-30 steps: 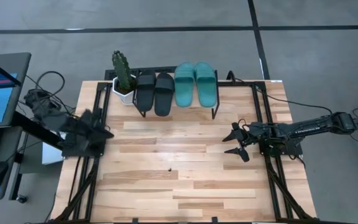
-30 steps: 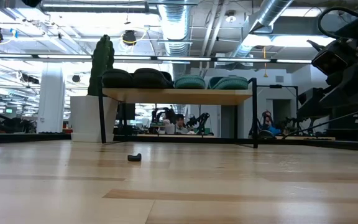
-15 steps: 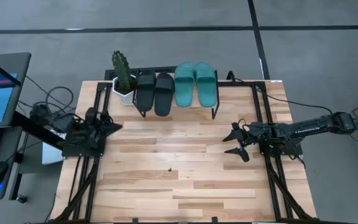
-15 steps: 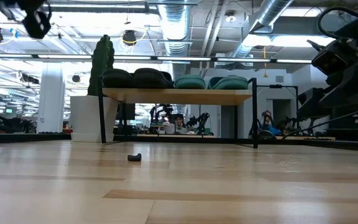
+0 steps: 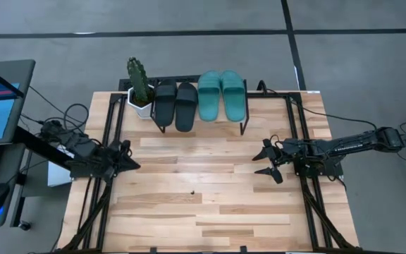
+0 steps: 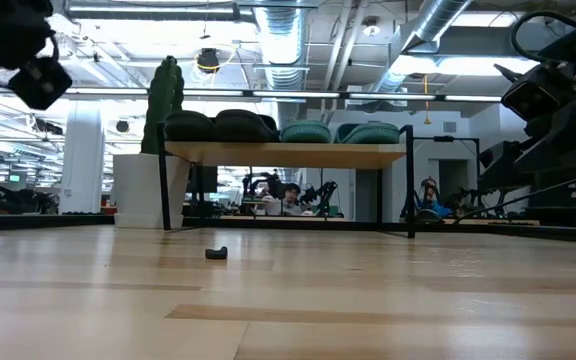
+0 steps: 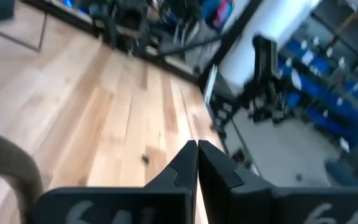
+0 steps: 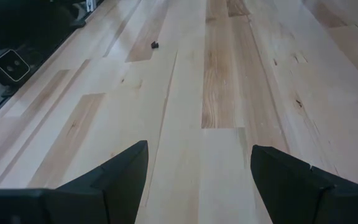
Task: Pick and place slides into the shelf
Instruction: Return to Home Position
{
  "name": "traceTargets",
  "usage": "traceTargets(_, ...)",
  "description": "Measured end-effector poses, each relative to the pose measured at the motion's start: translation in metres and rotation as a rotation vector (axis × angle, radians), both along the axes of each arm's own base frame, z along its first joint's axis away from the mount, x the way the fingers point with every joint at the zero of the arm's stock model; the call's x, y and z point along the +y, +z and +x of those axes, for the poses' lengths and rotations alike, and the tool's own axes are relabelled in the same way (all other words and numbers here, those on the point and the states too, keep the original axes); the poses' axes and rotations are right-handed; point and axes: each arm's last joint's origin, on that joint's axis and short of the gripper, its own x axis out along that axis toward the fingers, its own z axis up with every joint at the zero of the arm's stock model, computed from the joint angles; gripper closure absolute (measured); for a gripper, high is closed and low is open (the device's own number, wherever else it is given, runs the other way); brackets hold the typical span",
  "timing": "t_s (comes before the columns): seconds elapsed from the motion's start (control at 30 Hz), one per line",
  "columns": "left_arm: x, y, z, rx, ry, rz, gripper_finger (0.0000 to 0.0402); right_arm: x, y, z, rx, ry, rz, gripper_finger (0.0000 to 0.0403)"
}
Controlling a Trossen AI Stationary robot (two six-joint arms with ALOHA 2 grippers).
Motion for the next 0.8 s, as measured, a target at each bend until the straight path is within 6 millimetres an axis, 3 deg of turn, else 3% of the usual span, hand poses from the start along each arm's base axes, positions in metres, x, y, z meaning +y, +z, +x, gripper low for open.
traceTargets(0.17, -0.003, -0.017, 0.003, 0.077, -0.043, 0.032, 0.0400, 0.000, 0.000, 0.000, 0.000, 0.000, 0.000, 0.0133)
traceTargets(0.3, -0.009, -0.041, 0.018, -0.019, -0.034, -0.018, 0.0400, 0.000, 0.000, 0.000, 0.000, 0.000, 0.000, 0.0133)
traceTargets(0.4, -0.010, -0.042, 0.023, -0.178, -0.032, -0.099, 0.0400, 0.000, 0.000, 0.000, 0.000, 0.000, 0.000, 0.0133)
traceTargets(0.8, -0.009, -0.044, 0.024, -0.164, -0.028, -0.070, 0.0400, 0.000, -0.001, 0.000, 0.011, 0.000, -0.001, 0.0133)
